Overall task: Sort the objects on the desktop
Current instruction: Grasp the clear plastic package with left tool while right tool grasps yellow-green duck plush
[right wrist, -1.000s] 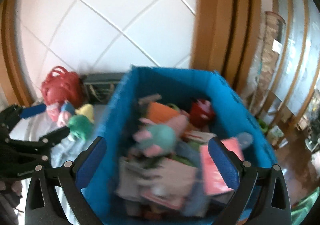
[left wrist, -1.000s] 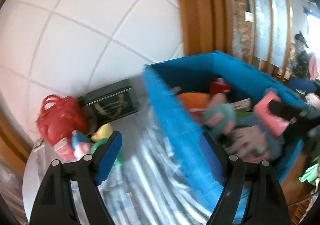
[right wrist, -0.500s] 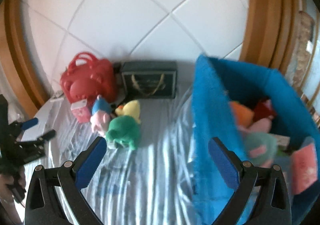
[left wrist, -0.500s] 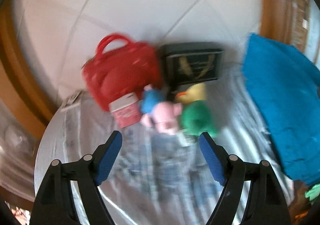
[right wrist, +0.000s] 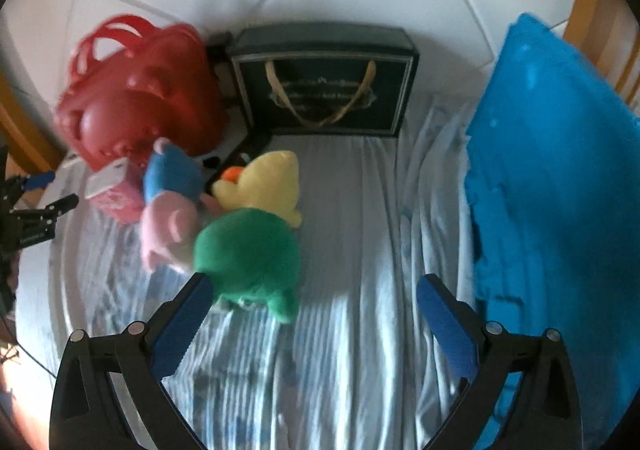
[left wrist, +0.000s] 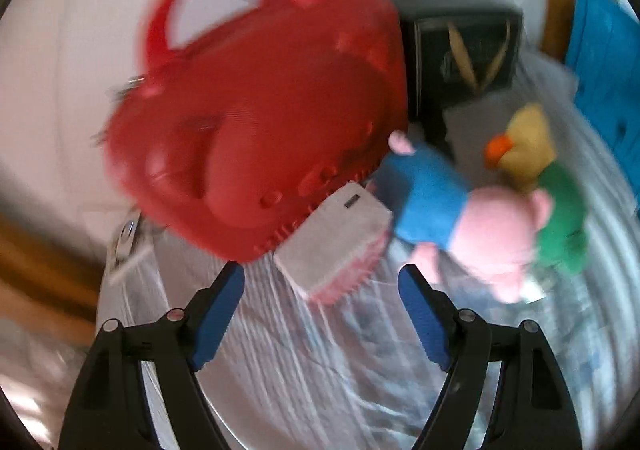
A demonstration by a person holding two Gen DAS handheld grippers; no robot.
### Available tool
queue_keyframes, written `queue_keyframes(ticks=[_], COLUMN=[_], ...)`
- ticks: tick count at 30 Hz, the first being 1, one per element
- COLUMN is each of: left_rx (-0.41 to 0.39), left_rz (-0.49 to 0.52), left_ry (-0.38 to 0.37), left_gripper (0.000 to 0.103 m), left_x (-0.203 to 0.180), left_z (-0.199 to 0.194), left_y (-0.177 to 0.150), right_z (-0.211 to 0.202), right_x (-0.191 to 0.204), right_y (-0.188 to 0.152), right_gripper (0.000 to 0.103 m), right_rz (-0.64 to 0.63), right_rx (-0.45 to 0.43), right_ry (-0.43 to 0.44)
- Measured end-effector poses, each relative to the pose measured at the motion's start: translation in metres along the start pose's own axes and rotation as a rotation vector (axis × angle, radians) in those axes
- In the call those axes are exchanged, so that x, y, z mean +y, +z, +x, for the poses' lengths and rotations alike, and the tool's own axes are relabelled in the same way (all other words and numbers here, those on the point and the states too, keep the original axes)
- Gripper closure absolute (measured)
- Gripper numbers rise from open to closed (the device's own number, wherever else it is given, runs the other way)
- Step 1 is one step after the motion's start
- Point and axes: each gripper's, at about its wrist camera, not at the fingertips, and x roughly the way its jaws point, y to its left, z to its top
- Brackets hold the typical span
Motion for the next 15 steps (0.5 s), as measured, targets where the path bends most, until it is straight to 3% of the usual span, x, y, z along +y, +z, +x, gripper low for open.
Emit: queue_keyframes(ticks=[2,5,9,10,11,15], left_rx=[0.019,0.059,0.125,0.138,0.137,0.151], left_rz=[0.056,0.081,0.11,0.094,0.069,-0.15], left_ry=[-0.006,-0.055,-0.067,-0.065,-0.085,-0.108], left_gripper=[0.024,0.024,0.024,0.028,0.043,0.052], left_x=[0.0,0.002,-0.004,-0.005,-0.004,0.011], left_z=[0.027,0.06,0.091,0.097,0.098,0.086], left_y=[0.01,0.018,0.021,0.02,0.019,0.006], right_z=[0.02,0.048,0.08,0.087,0.092,0.105], right_x=[0.0,0.001,0.005,0.005,0.004,0.004], right_y=[0.009,0.021,0.031,0.032,0.032,0.027], right_gripper=[0.0,0.0,0.0,0.0,0.0,0.0], right_rz=[0.004,0.012,0.019,0.028,0.037,0.073], right_rx=[0.027,0.069,0.129,0.143,0.159,0.198], right_ry=[-0.006,0.0,-0.04,-0.034,-0.023,0.018])
